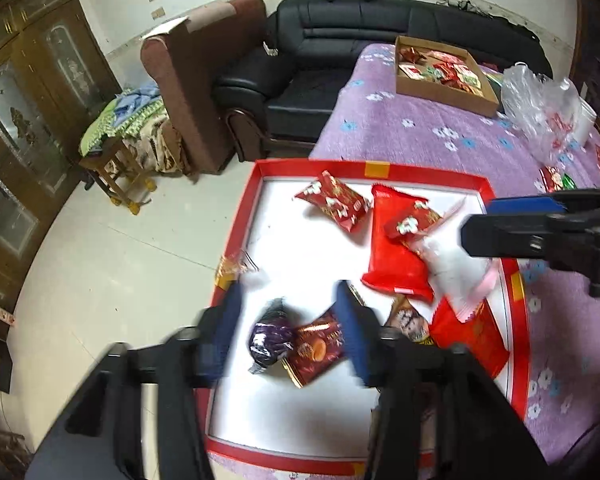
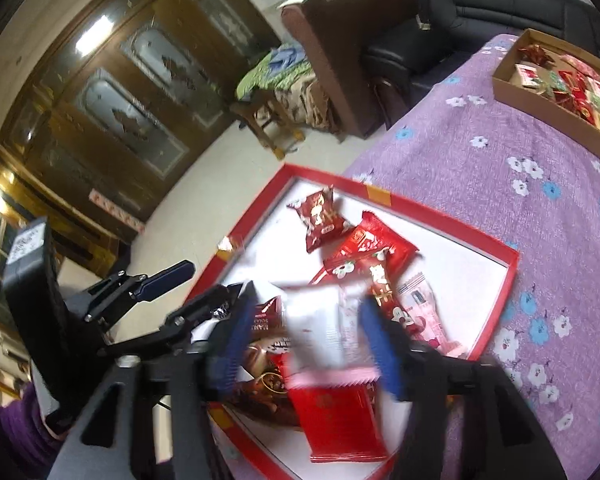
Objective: Organize snacks
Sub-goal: 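Open both grippers to drop the packets onto the white tray, then move both open tools to the green and red packets on the table, then grasp the green packet with right while left grasps the red-white packet, then carry the green and red-white packets over the white tray, then open both grippers to drop the packets onto the white tray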
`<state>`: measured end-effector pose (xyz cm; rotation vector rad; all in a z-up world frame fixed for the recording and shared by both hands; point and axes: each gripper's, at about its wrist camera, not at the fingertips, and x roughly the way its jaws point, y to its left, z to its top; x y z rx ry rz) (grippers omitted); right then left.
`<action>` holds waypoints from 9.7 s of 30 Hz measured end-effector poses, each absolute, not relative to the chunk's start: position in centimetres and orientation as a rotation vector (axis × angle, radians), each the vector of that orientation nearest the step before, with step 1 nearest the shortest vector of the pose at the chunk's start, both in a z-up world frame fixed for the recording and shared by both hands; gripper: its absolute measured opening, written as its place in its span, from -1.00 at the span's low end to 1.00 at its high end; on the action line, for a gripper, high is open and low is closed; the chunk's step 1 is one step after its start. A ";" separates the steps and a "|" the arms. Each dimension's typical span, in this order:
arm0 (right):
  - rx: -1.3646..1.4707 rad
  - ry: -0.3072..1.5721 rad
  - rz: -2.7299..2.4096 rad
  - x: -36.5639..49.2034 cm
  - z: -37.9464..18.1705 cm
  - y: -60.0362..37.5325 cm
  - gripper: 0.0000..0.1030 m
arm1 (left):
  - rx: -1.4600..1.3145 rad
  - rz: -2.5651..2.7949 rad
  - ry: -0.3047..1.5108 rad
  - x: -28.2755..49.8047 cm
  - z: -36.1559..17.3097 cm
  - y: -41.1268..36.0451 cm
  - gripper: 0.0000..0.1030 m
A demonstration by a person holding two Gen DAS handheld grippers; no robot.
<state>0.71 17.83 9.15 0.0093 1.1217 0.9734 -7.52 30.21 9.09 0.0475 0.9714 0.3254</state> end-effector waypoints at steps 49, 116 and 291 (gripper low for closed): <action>-0.060 1.096 0.342 16.7 1.4 -7.8 -0.38 | 0.265 -0.098 1.051 10.3 7.2 5.3 0.17; 0.160 1.110 0.218 -3.3 1.1 -19.7 -0.34 | 0.054 -0.249 1.110 11.6 2.5 2.4 -0.83; -0.146 0.831 0.894 -1.7 13.1 16.5 -0.06 | 0.026 0.465 0.834 -8.7 13.3 29.0 -0.08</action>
